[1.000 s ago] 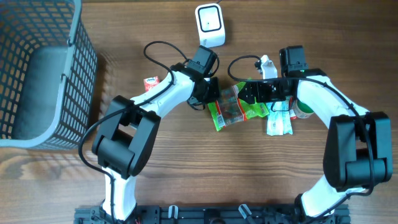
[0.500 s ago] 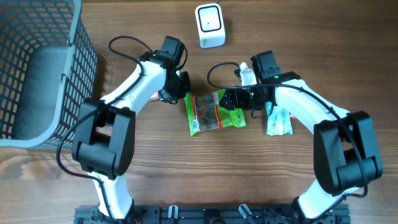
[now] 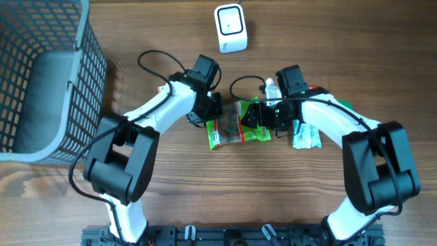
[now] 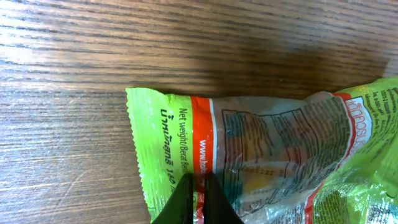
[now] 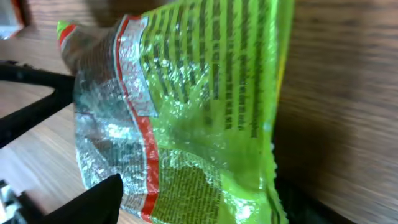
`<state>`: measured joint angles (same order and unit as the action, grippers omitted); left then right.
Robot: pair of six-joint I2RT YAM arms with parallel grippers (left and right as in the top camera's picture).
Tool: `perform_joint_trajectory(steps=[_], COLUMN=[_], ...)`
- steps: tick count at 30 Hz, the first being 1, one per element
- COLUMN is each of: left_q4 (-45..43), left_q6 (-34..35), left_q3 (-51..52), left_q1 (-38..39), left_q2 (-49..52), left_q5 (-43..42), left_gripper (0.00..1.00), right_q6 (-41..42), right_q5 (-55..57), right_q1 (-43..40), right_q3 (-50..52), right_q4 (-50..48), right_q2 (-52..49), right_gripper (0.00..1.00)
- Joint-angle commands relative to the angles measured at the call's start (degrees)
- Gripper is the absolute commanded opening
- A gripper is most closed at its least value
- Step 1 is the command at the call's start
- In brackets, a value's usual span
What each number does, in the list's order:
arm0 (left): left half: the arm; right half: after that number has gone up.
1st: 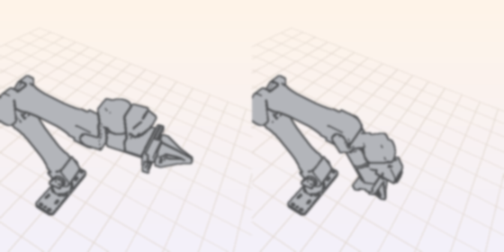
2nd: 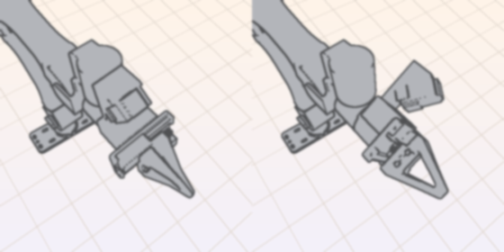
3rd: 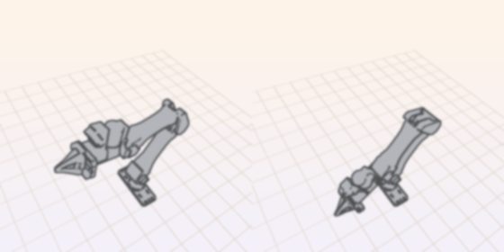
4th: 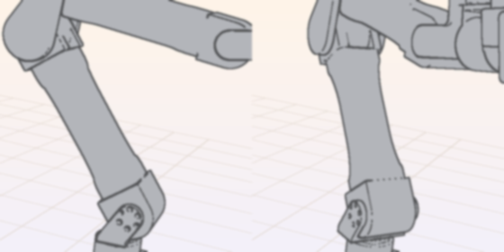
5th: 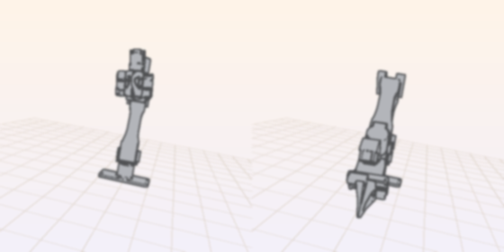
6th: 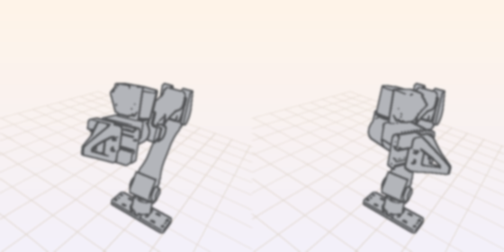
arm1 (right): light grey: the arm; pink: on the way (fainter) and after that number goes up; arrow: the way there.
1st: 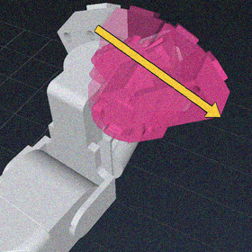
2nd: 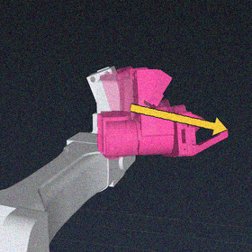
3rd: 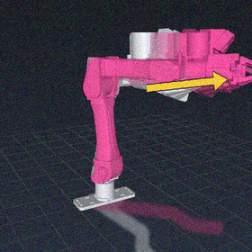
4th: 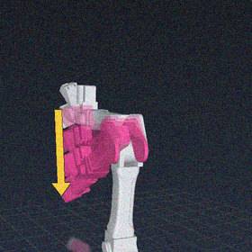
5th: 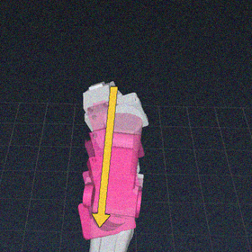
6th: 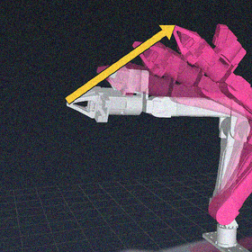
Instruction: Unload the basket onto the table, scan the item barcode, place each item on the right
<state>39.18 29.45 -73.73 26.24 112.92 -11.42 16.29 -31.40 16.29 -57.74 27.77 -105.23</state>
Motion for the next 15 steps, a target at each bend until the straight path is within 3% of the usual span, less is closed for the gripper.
perform_joint_trajectory(steps=[1, 6, 11, 15], left_q4=[-1.16, -1.27, -1.25, -0.87], left_q6=[1.05, 1.49, 2.56, 2.54], left_q3=[3.08, 3.34, 3.34, 3.37], left_q1=[0.94, 0.98, 0.98, 0.98], left_q2=[2.43, 4.31, 4.31, 4.31], left_q5=[1.03, 1.03, 1.03, 1.03], left_gripper=[0.04, 0.04, 0.04, 0.04], right_q6=[0.66, 4.96, 11.63, 17.7], right_q5=[-6.36, -13.55, -13.05, -12.15], right_q1=[-0.17, 0.37, 5.99, 9.73], right_q3=[2.86, 6.19, 6.82, 6.84], right_q4=[-2.89, -9.2, -16.37, -23.58], right_q2=[-1.36, -1.36, -1.36, -1.4], right_gripper=[0.75, 0.69, 0.69, 0.62])
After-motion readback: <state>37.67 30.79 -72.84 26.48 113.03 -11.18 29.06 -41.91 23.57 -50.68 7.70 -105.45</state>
